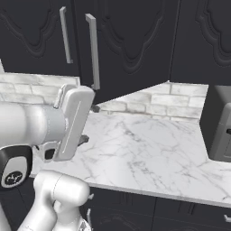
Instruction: Close all open cabinet doors.
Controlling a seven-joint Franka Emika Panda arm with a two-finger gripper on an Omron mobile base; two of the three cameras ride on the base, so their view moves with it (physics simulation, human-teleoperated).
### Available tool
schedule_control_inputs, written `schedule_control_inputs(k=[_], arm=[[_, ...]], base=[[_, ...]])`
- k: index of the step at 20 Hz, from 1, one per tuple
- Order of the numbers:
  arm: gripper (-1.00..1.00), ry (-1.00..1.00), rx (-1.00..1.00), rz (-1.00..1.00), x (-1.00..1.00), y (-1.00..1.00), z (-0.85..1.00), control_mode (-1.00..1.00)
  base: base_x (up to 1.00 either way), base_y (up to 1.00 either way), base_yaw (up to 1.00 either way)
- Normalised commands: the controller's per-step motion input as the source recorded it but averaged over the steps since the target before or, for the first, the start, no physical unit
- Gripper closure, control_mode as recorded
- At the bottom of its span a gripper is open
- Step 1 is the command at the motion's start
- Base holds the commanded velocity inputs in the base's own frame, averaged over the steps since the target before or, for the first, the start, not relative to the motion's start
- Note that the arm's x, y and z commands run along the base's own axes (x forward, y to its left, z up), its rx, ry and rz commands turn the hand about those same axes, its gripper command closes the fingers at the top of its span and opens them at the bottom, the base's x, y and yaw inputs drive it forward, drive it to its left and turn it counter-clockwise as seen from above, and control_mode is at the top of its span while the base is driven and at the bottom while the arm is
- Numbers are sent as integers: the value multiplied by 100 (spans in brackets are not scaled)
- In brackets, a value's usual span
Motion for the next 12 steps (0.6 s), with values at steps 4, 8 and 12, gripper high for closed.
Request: schedule_control_inputs(k=[4,8,12], arm=[[-100,4,0,28,29,-26,20,-100],[-100,6,0,25,33,-21,17,-100],[-100,1,0,23,37,-17,11,-100]], base=[[0,0,0],[0,0,0],[0,0,0]])
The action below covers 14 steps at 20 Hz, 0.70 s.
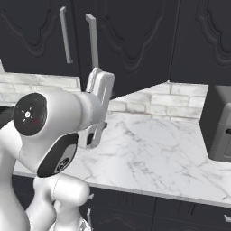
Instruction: Close all open cabinet doors.
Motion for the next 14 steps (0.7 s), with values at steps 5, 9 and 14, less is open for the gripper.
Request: schedule_control_inputs(k=[5,9,14], arm=[[-100,-1,0,23,34,-9,9,-100],[-100,0,0,19,41,-2,14,-100],[-100,3,0,18,39,-5,16,-100]], base=[[0,0,0],[0,0,0],[0,0,0]])
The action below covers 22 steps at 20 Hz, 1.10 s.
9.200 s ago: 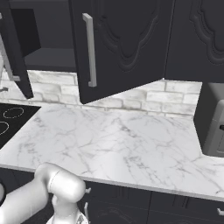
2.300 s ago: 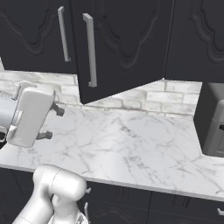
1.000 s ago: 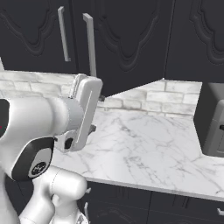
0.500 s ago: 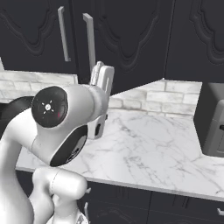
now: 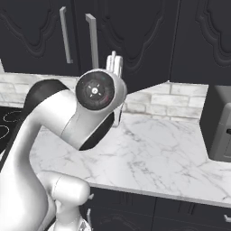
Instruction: Close all open cabinet doors.
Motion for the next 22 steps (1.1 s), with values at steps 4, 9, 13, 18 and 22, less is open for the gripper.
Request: schedule_control_inputs(k=[4,9,13,18,22], arm=[[-100,3,0,19,35,0,13,-100],[-100,0,0,17,31,11,5,-100],[-100,0,0,14,44,18,0,-100],[-100,0,0,13,46,24,0,-100],[-100,0,0,11,47,32,0,-100]], base=[[0,0,0],[0,0,0],[0,0,0],[0,0,0],[0,0,0]])
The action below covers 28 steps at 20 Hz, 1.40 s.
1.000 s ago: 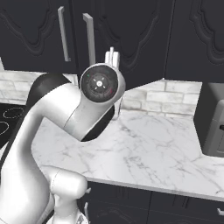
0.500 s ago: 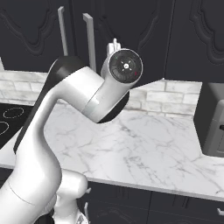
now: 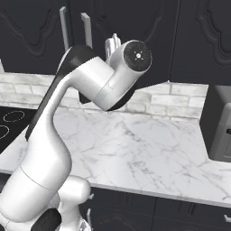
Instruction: Close all open cabinet doors.
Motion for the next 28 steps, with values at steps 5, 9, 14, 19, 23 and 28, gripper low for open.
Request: schedule_control_inputs(k=[5,9,14,19,23,28], arm=[[-100,1,0,11,55,32,0,-100],[-100,3,0,9,67,22,0,-100],[-100,6,0,7,71,19,0,-100],[-100,8,0,6,70,12,0,-100],[-100,13,0,2,72,2,0,-100],[-100,11,0,0,69,1,0,-100]], base=[[0,0,0],[0,0,0],[0,0,0],[0,0,0],[0,0,0],[0,0,0]])
